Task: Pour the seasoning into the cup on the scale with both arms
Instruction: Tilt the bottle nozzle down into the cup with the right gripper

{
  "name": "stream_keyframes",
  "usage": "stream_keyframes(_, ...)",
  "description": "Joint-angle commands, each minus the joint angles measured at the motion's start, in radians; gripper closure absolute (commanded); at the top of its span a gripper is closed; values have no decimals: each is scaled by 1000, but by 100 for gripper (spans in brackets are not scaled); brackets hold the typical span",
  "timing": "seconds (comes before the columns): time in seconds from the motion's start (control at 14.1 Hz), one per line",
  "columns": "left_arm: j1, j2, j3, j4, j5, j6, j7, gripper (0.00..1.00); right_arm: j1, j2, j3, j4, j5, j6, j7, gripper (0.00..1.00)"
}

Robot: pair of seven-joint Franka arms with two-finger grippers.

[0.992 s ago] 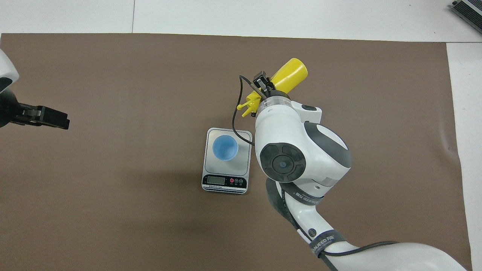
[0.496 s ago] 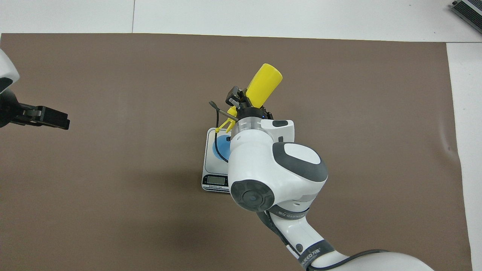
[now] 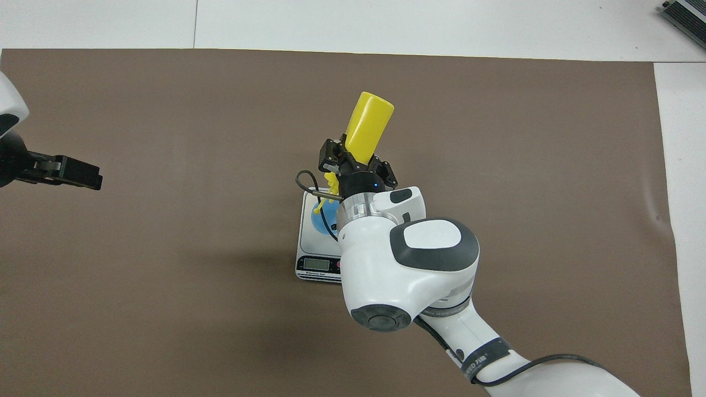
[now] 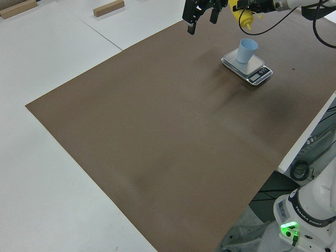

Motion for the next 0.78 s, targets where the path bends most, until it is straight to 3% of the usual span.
stream_keyframes(0.0,9,-6,-7,-10,13,7,14,0,-18,-28,5,-27,-148,43,95,100)
stream_keyframes(0.28,9,-6,-7,-10,13,6,14,0,-18,-38,6,-25,-407,43,248,100)
stream_keyframes(0.71,9,-6,-7,-10,13,4,14,0,-12,-42,6,-21,-472,44,290,100)
